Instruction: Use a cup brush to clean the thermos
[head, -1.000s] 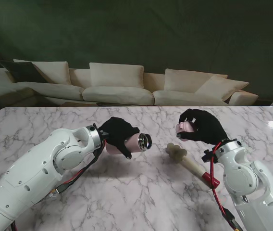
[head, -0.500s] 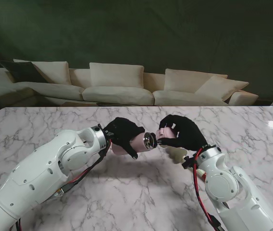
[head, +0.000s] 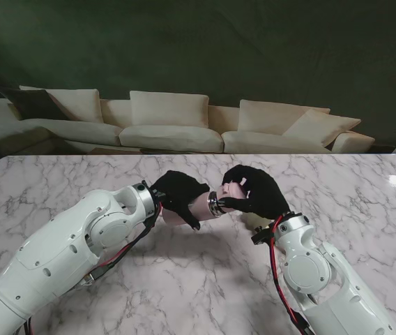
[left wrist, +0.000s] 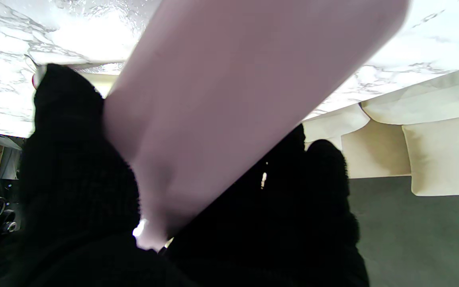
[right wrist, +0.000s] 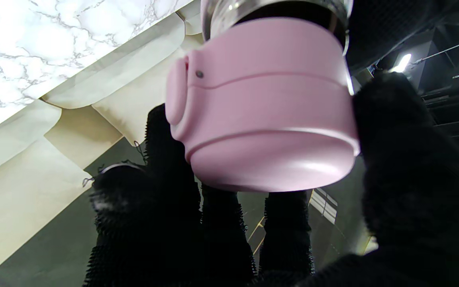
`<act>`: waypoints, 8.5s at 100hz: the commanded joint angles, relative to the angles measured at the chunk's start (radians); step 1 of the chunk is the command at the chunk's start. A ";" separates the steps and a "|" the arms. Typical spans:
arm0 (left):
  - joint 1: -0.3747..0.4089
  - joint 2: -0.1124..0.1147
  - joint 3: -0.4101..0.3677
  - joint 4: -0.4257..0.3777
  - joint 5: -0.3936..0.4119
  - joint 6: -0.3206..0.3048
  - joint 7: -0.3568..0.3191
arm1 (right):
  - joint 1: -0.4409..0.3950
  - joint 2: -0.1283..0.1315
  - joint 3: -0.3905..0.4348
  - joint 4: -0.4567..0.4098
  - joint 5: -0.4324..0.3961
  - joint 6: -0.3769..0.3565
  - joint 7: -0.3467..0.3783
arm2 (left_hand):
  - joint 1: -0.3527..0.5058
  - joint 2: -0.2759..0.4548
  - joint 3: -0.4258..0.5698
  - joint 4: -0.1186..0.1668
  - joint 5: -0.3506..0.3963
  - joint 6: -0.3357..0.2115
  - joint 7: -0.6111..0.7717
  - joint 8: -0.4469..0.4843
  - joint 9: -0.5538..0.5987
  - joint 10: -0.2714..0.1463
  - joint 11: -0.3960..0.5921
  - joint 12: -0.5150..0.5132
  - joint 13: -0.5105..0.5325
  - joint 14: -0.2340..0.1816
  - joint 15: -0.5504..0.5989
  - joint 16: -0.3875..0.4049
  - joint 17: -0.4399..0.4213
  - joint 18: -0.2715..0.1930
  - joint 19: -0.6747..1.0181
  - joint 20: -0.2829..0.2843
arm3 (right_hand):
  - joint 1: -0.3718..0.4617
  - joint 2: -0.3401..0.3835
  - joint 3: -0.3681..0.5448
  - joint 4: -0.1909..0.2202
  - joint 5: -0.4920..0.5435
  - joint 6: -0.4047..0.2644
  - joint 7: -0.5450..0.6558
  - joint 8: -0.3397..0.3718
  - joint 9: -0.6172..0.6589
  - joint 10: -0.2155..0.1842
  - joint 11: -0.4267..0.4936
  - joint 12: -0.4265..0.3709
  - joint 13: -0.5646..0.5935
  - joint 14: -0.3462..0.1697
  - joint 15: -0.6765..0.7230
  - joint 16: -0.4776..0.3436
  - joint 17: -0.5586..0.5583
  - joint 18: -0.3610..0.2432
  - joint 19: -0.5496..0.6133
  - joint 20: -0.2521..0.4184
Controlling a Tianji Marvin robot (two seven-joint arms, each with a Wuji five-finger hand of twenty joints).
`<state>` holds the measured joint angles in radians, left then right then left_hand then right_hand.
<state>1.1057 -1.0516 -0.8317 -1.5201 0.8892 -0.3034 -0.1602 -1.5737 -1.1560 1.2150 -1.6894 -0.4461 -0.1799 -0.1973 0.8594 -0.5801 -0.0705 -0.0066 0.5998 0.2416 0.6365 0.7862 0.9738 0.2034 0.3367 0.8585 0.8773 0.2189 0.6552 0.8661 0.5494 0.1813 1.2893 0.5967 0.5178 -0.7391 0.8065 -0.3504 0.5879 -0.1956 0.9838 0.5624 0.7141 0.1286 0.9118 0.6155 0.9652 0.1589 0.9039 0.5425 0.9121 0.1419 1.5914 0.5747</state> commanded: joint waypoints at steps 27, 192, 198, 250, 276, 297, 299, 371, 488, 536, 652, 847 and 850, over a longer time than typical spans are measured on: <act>-0.006 -0.003 -0.008 -0.008 -0.002 0.003 -0.016 | -0.036 -0.008 -0.005 -0.014 -0.024 -0.010 -0.031 | 0.260 0.229 0.544 0.098 0.084 -0.224 0.173 0.051 0.063 -0.073 0.137 0.039 0.028 0.014 0.057 0.019 0.004 -0.049 0.033 0.024 | 0.385 0.123 0.452 0.067 0.142 -0.080 0.156 0.125 0.072 -0.105 0.134 0.062 0.103 -0.165 0.183 0.070 0.002 -0.126 0.029 0.021; -0.004 -0.005 -0.015 -0.012 0.007 -0.008 0.005 | -0.028 -0.049 -0.125 -0.009 0.039 0.164 -0.135 | 0.260 0.229 0.543 0.100 0.085 -0.223 0.170 0.053 0.065 -0.071 0.140 0.037 0.030 0.014 0.059 0.018 0.007 -0.048 0.036 0.024 | 0.325 0.378 -0.010 0.137 -0.173 -0.034 0.238 -0.114 -0.170 -0.045 0.288 0.099 0.062 -0.108 -0.004 -0.012 0.029 0.091 -0.202 -0.113; -0.005 -0.006 -0.013 -0.010 0.006 -0.009 0.007 | -0.030 -0.052 -0.131 -0.017 0.054 0.179 -0.136 | 0.260 0.230 0.542 0.100 0.085 -0.223 0.170 0.053 0.064 -0.072 0.140 0.037 0.030 0.014 0.058 0.018 0.007 -0.048 0.036 0.024 | 0.301 0.408 -0.066 0.140 -0.205 -0.013 0.243 -0.122 -0.183 -0.041 0.283 0.092 0.056 -0.092 -0.015 -0.014 0.026 0.103 -0.215 -0.117; -0.014 -0.005 -0.001 -0.004 0.001 -0.014 0.001 | -0.072 -0.033 -0.110 -0.105 0.110 0.254 -0.027 | 0.260 0.231 0.540 0.099 0.084 -0.225 0.169 0.054 0.064 -0.074 0.139 0.036 0.030 0.014 0.058 0.018 0.007 -0.047 0.036 0.024 | -0.416 0.465 -0.262 0.218 -0.513 0.123 -0.430 -0.177 -0.541 -0.019 -0.291 -0.313 -0.547 0.006 -0.533 -0.204 -0.700 0.404 -0.569 -0.129; -0.004 -0.002 -0.014 -0.008 0.010 -0.025 -0.001 | -0.111 0.006 -0.035 -0.153 -0.048 0.189 0.039 | 0.260 0.230 0.540 0.099 0.084 -0.224 0.170 0.054 0.063 -0.073 0.140 0.037 0.030 0.014 0.058 0.018 0.007 -0.048 0.036 0.024 | -0.450 0.407 -0.267 0.222 -0.451 0.077 -1.015 -0.056 -0.542 -0.060 -0.695 -0.467 -0.641 0.015 -0.767 -0.324 -0.815 0.414 -0.731 -0.223; 0.002 -0.002 -0.023 -0.013 0.013 -0.026 -0.001 | -0.147 0.015 0.036 -0.174 -0.136 0.113 0.021 | 0.261 0.231 0.540 0.100 0.084 -0.225 0.170 0.054 0.064 -0.072 0.140 0.037 0.030 0.015 0.058 0.018 0.006 -0.048 0.036 0.024 | -0.452 0.352 -0.222 0.220 -0.441 0.095 -1.017 -0.192 -0.543 -0.042 -0.707 -0.470 -0.619 0.007 -0.775 -0.318 -0.802 0.288 -0.716 -0.257; 0.002 -0.002 -0.024 -0.013 0.013 -0.027 -0.001 | -0.149 0.016 0.045 -0.172 -0.153 0.101 0.015 | 0.261 0.231 0.540 0.100 0.084 -0.226 0.170 0.054 0.063 -0.073 0.140 0.037 0.030 0.014 0.058 0.018 0.006 -0.048 0.036 0.024 | -0.448 0.348 -0.221 0.220 -0.441 0.104 -1.014 -0.192 -0.542 -0.038 -0.704 -0.469 -0.617 0.000 -0.770 -0.315 -0.800 0.254 -0.714 -0.257; 0.020 0.000 -0.038 -0.043 0.018 -0.050 -0.002 | -0.152 0.080 0.189 -0.098 -0.506 -0.158 0.083 | 0.261 0.231 0.539 0.101 0.085 -0.226 0.170 0.055 0.064 -0.073 0.141 0.037 0.030 0.014 0.059 0.019 0.006 -0.047 0.037 0.024 | 0.210 0.187 0.320 0.286 -0.483 -0.246 -0.615 -0.448 -0.536 -0.059 -0.580 -0.416 -0.422 -0.062 -0.575 -0.230 -0.654 0.298 -0.581 -0.149; 0.010 -0.001 -0.019 -0.033 0.003 -0.036 -0.011 | -0.050 0.056 0.023 0.011 -0.473 -0.119 -0.078 | 0.262 0.234 0.537 0.098 0.084 -0.225 0.167 0.056 0.062 -0.073 0.140 0.037 0.028 0.015 0.059 0.018 0.004 -0.047 0.036 0.024 | -0.278 0.503 -0.036 0.200 0.110 0.154 -0.219 -0.278 0.644 -0.134 -0.161 -0.180 0.345 -0.048 0.190 0.131 -0.108 0.226 0.008 0.071; -0.001 -0.001 -0.002 -0.028 -0.006 -0.033 -0.019 | -0.134 0.061 0.026 -0.108 -0.483 0.069 0.017 | 0.263 0.234 0.537 0.098 0.083 -0.226 0.167 0.056 0.061 -0.073 0.141 0.037 0.028 0.015 0.059 0.018 0.004 -0.048 0.036 0.025 | -0.666 0.681 -0.337 0.258 -0.386 0.201 -0.426 -0.394 0.073 -0.046 -0.227 -0.202 0.137 0.032 0.079 0.066 -0.155 0.251 0.044 0.052; 0.000 -0.003 -0.006 -0.029 -0.002 -0.038 -0.008 | -0.147 0.042 -0.010 -0.153 -0.485 0.127 -0.096 | 0.264 0.236 0.535 0.098 0.082 -0.227 0.167 0.057 0.060 -0.074 0.141 0.037 0.027 0.014 0.059 0.019 0.002 -0.047 0.036 0.025 | -0.136 0.209 0.121 0.204 0.037 0.194 -0.152 -0.116 0.347 -0.130 -0.001 -0.119 0.321 -0.113 0.143 0.081 -0.068 0.163 0.025 0.043; -0.002 -0.001 -0.005 -0.025 0.007 -0.045 -0.010 | -0.122 0.032 -0.006 -0.107 -0.312 0.001 -0.039 | 0.264 0.238 0.534 0.098 0.081 -0.227 0.167 0.058 0.059 -0.074 0.143 0.036 0.026 0.017 0.065 0.020 -0.002 -0.043 0.040 0.029 | -0.094 0.263 0.118 0.211 -0.222 0.130 -0.190 -0.241 0.039 -0.021 -0.050 -0.195 0.350 -0.158 0.031 0.120 0.205 -0.060 -0.012 0.068; -0.002 -0.001 -0.005 -0.024 0.007 -0.045 -0.010 | -0.124 0.031 -0.008 -0.109 -0.310 0.006 -0.039 | 0.264 0.238 0.533 0.098 0.082 -0.227 0.167 0.059 0.059 -0.074 0.143 0.036 0.026 0.016 0.065 0.020 -0.002 -0.044 0.040 0.029 | -0.117 0.263 0.111 0.209 -0.229 0.163 -0.200 -0.254 0.063 -0.018 -0.043 -0.189 0.352 -0.152 0.064 0.133 0.212 -0.057 0.015 0.078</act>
<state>1.1121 -1.0433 -0.8400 -1.5298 0.9008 -0.3460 -0.1609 -1.6844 -1.1175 1.2180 -1.7883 -0.7608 -0.1903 -0.2404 0.8654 -0.5842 -0.0831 -0.0074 0.6017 0.2290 0.6394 0.7882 0.9717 0.2113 0.3505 0.8552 0.8733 0.2239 0.6573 0.8653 0.5449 0.1876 1.2916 0.5985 0.4353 -0.5136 0.9221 -0.1488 0.4072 -0.1802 0.8122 0.3471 0.6707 0.2347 0.7783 0.3767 1.2698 -0.0225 0.9090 0.6358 1.0846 0.0997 1.5346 0.6175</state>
